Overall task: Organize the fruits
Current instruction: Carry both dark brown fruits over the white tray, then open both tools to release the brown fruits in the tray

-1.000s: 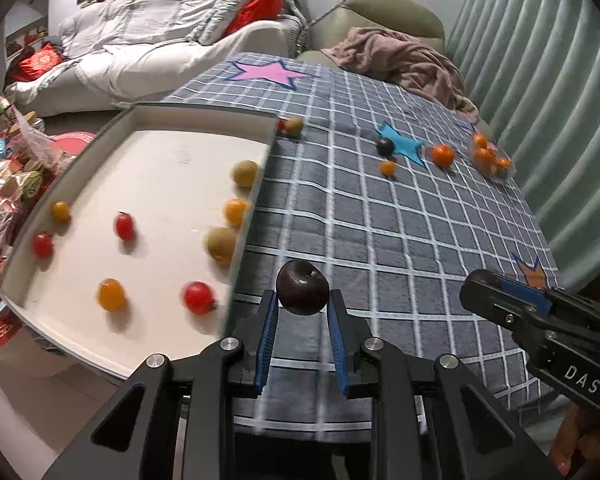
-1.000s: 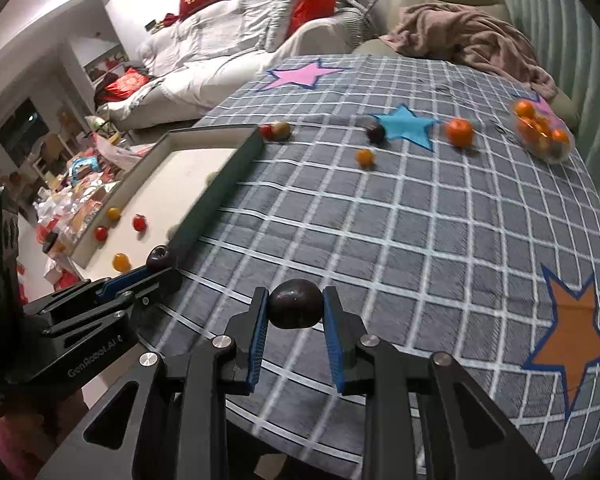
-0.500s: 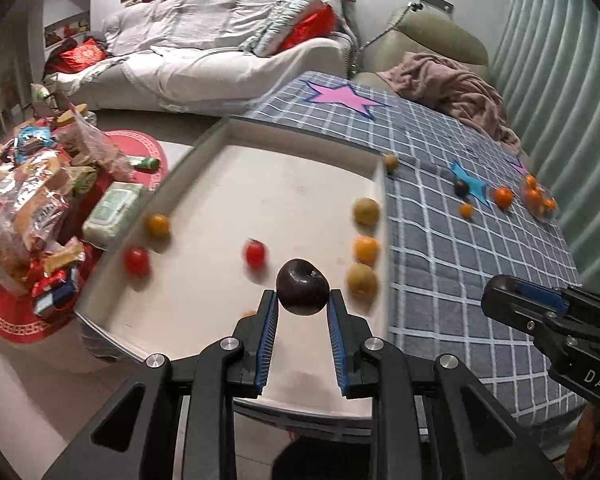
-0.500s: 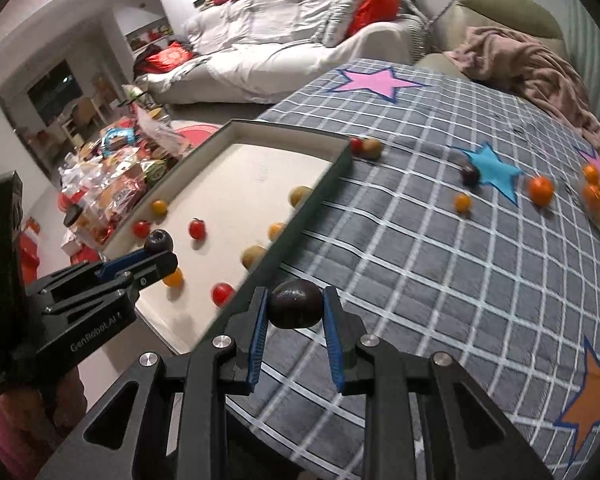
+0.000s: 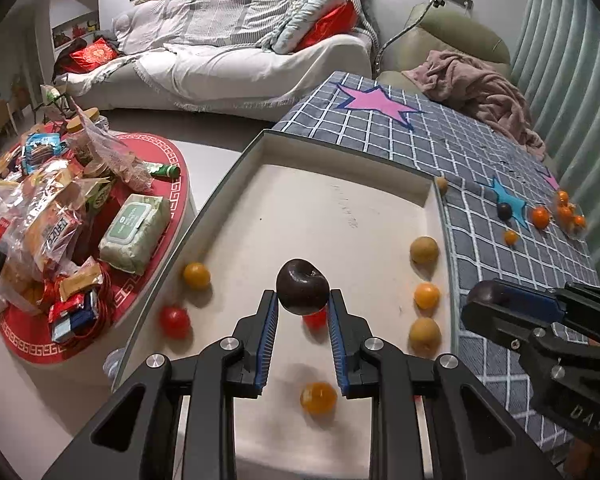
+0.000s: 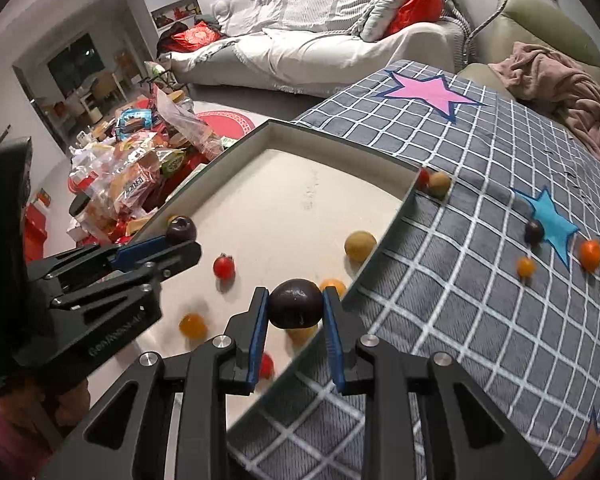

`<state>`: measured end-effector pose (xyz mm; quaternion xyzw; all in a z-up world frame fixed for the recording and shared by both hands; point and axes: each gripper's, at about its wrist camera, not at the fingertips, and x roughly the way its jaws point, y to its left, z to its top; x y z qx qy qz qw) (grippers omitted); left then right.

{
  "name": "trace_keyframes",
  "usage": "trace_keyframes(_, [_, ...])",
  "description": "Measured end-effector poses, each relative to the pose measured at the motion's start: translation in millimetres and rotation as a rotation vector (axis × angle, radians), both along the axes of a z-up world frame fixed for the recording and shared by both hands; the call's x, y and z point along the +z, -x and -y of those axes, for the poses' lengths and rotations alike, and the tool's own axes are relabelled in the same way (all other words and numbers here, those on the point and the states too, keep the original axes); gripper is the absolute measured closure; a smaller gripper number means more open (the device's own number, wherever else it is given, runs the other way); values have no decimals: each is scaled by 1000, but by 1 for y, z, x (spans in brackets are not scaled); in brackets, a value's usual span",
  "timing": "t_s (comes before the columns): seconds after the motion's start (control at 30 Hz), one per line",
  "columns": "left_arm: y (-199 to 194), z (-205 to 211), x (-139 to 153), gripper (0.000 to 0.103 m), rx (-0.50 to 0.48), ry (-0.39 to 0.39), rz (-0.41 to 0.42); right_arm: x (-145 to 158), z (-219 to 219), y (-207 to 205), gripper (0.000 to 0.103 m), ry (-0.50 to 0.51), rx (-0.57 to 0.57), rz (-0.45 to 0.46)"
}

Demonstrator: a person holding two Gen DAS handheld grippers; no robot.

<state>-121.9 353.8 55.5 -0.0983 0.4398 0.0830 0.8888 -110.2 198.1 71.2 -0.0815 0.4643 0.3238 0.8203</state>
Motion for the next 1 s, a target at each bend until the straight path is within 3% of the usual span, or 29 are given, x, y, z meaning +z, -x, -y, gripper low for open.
trace_keyframes(0.4, [-59, -7, -19, 76, 1, -59, -76, -24, -26, -52, 74, 21, 7, -51])
trace_keyframes(0.67, [-75, -14, -37, 76, 28, -76, -135, -49, -40, -57, 74, 63, 39, -76])
trace_keyframes(0.9, [-77, -10, -40, 76, 22, -120, -134, -55, -53, -49, 73, 139, 91, -27])
trace_keyframes(1.0, [-75, -11, -40, 76, 18, -119, -127, -54, -55, -45, 61, 148, 100, -11])
